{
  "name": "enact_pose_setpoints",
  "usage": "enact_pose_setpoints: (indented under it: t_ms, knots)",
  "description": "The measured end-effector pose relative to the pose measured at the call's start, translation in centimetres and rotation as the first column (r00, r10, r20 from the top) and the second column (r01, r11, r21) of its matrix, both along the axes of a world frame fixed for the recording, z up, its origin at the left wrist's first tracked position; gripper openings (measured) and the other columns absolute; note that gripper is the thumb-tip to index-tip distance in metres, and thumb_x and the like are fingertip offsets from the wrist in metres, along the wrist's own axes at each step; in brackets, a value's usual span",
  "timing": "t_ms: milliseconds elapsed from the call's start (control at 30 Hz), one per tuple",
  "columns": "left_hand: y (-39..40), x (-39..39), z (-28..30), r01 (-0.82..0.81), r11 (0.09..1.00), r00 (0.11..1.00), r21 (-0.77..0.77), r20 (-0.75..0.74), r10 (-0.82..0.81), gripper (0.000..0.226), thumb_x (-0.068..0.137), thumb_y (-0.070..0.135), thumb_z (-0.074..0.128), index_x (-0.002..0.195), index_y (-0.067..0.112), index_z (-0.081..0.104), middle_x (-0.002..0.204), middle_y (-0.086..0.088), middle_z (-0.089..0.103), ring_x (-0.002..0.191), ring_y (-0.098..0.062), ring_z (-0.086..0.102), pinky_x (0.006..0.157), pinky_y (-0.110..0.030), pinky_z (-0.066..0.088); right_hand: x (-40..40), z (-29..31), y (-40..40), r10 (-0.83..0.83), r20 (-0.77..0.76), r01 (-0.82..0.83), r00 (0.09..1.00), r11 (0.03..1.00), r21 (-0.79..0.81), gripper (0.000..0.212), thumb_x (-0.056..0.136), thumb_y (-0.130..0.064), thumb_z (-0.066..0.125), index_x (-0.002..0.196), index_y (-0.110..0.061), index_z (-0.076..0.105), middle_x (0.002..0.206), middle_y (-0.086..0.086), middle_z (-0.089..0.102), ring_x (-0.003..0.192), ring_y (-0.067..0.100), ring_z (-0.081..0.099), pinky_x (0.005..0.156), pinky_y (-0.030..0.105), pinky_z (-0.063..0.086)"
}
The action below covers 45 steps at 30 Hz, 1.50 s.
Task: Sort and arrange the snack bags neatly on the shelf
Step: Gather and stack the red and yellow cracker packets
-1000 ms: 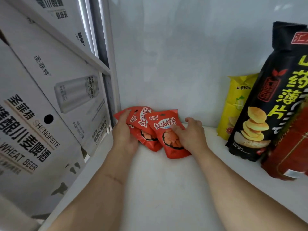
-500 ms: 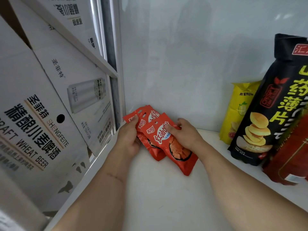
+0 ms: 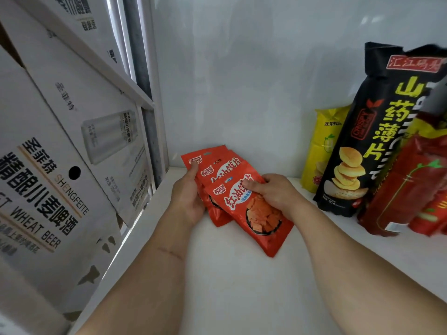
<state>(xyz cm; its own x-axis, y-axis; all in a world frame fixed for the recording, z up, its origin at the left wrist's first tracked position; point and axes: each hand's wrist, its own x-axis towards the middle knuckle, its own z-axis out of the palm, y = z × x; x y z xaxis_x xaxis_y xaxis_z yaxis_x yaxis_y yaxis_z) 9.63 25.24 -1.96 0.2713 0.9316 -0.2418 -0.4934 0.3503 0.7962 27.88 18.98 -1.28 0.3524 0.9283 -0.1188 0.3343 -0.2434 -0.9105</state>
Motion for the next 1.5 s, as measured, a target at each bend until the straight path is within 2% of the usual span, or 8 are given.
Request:
enact_pose_setpoints:
  t_ms: [67, 300, 433, 567, 800, 1067, 1200, 1500]
  knots:
    - [-0.2, 0.1, 0.1, -0.002, 1.0, 1.0, 0.0, -0.023, 0.002, 0.031, 0.102, 0.04, 0.052, 0.11, 0.014, 0.068, 0.098, -0.008, 0.078, 0.093, -0.027, 0.075, 0.089, -0.047, 0.057, 0.0, 0.1, -0.8, -0.026, -0.041, 0.027, 0.999, 0.999, 0.022, 0.031, 0.079, -0.04, 0.081, 0.097, -0.017, 0.069, 0.084, 0.001, 0.078, 0.071, 0.017, 0.075, 0.066, 0.028, 0.059]
    - [0.1, -0.5, 0.2, 0.015, 0.994, 0.981, 0.106, -0.195, 0.006, 0.021, 0.102, 0.029, 0.056, 0.098, 0.013, 0.069, 0.087, -0.006, 0.078, 0.081, -0.024, 0.076, 0.08, -0.042, 0.06, 1.7, 0.1, -5.6, -0.218, -0.171, 0.225, 0.961, 0.974, 0.024, 0.044, 0.074, -0.045, 0.083, 0.104, -0.017, 0.068, 0.089, 0.003, 0.078, 0.08, 0.025, 0.076, 0.084, 0.047, 0.06]
    - [-1.8, -0.2, 0.4, 0.131, 0.974, 0.966, 0.182, -0.243, -0.085, 0.016, 0.101, 0.02, 0.056, 0.094, 0.014, 0.069, 0.078, 0.0, 0.078, 0.07, -0.016, 0.075, 0.067, -0.031, 0.058, 2.8, -0.4, -10.5, -0.32, -0.203, 0.331, 0.925, 0.943, 0.021, 0.045, 0.074, -0.046, 0.083, 0.105, -0.016, 0.07, 0.09, 0.003, 0.078, 0.082, 0.026, 0.076, 0.084, 0.048, 0.059]
    - [-4.9, 0.2, 0.8, 0.209, 0.954, 0.951, 0.216, -0.271, -0.147, 0.016, 0.101, 0.019, 0.057, 0.102, 0.01, 0.071, 0.089, -0.005, 0.079, 0.078, -0.019, 0.076, 0.073, -0.035, 0.058, 3.9, -0.5, -15.9, -0.379, -0.201, 0.39, 0.903, 0.92, 0.019, 0.056, 0.065, -0.055, 0.085, 0.106, -0.019, 0.07, 0.093, 0.001, 0.078, 0.084, 0.024, 0.075, 0.086, 0.046, 0.058]
    - [-14.5, 2.9, 0.6, 0.299, 0.931, 0.936, 0.21, -0.257, -0.242, 0.023, 0.101, 0.02, 0.056, 0.113, 0.006, 0.069, 0.102, -0.014, 0.077, 0.094, -0.03, 0.075, 0.085, -0.047, 0.058, 5.7, 0.6, -27.1, -0.458, -0.204, 0.482, 0.865, 0.872, 0.085, 0.045, 0.072, -0.051, 0.083, 0.1, -0.019, 0.071, 0.089, -0.001, 0.078, 0.08, 0.02, 0.076, 0.083, 0.041, 0.059]
    - [-27.7, 9.4, 0.6, 0.427, 0.884, 0.886, 0.189, -0.281, -0.368, 0.026, 0.099, 0.026, 0.058, 0.113, 0.008, 0.07, 0.102, -0.015, 0.077, 0.092, -0.032, 0.075, 0.083, -0.049, 0.059, 10.7, 2.1, -40.6, -0.623, -0.207, 0.648, 0.754, 0.757, 0.082, 0.05, 0.07, -0.054, 0.083, 0.102, -0.017, 0.071, 0.088, 0.0, 0.078, 0.079, 0.022, 0.075, 0.084, 0.044, 0.059]
    - [-32.8, 12.7, 0.3, 0.49, 0.855, 0.855, 0.171, -0.287, -0.433, 0.02, 0.1, 0.025, 0.059, 0.106, 0.009, 0.07, 0.095, -0.012, 0.078, 0.084, -0.028, 0.076, 0.077, -0.043, 0.06, 13.7, 2.7, -45.6, -0.69, -0.201, 0.712, 0.695, 0.7, 0.061, 0.054, 0.071, -0.058, 0.081, 0.105, -0.018, 0.07, 0.095, 0.001, 0.076, 0.085, 0.023, 0.073, 0.083, 0.039, 0.057]
    - [-36.2, 22.9, 0.4, 0.557, 0.81, 0.826, 0.186, -0.228, -0.515, 0.022, 0.1, 0.023, 0.058, 0.112, 0.009, 0.069, 0.1, -0.012, 0.078, 0.088, -0.027, 0.076, 0.077, -0.042, 0.059, 22.3, 3.9, -50.1, -0.742, -0.229, 0.773, 0.63, 0.628, 0.089, 0.038, 0.077, -0.052, 0.079, 0.093, -0.019, 0.069, 0.096, 0.003, 0.076, 0.089, 0.025, 0.073, 0.09, 0.044, 0.056]
